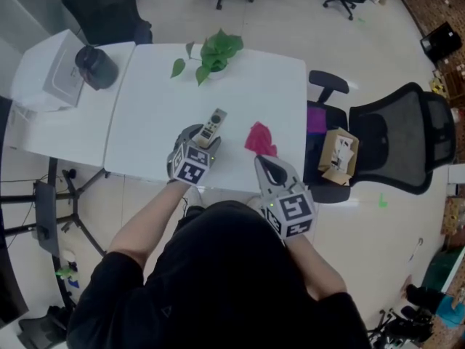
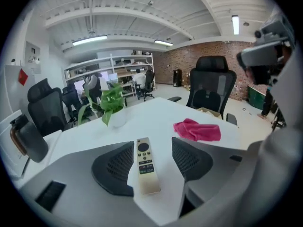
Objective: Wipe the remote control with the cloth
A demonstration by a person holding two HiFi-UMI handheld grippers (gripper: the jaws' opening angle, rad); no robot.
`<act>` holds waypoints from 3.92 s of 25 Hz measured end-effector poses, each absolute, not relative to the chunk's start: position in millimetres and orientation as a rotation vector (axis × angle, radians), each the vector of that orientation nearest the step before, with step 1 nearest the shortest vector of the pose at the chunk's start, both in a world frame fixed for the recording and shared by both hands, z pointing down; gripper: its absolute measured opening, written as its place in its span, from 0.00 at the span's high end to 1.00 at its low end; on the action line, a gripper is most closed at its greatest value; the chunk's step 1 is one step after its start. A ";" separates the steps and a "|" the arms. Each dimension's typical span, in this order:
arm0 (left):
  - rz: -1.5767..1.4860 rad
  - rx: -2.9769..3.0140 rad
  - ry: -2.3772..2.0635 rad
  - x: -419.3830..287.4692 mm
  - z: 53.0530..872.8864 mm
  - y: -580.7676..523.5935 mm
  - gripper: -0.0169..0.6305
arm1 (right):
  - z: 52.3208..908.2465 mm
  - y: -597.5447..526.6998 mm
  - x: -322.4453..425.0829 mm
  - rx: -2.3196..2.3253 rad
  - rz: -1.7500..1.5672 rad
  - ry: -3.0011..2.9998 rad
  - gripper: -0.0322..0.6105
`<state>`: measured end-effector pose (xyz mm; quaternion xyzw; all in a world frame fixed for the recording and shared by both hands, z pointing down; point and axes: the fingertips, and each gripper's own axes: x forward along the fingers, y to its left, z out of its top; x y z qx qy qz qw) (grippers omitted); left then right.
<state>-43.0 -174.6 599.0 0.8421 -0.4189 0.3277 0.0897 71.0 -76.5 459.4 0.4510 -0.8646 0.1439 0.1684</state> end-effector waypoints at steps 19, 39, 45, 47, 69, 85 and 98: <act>1.182 2.189 -1.211 -58.9 709.7 -200.3 0.57 | 462.7 -73.4 79.8 1.308 0.452 -2.407 0.94; 0.918 2.436 -1.283 -46.4 612.5 -190.2 0.65 | 464.6 -74.5 79.0 1.306 0.440 -2.420 0.93; 0.802 2.537 -1.294 -44.4 548.3 -162.6 0.65 | 483.5 -78.2 86.1 1.302 0.431 -2.390 0.93; 0.762 2.556 -1.297 -44.0 530.0 -154.0 0.65 | 492.1 -81.3 86.8 1.296 0.438 -2.373 0.93; 0.601 2.707 -1.352 -44.3 414.3 -105.5 0.65 | 685.5 -159.3 126.5 1.059 0.543 -1.909 0.50; 0.606 2.686 -1.385 -44.7 414.2 -103.9 0.65 | 698.7 -160.2 127.9 1.057 0.680 -1.880 0.75; 0.809 2.816 -1.466 -41.9 425.7 -132.5 0.65 | 445.8 -138.7 91.6 1.243 0.325 -2.457 0.76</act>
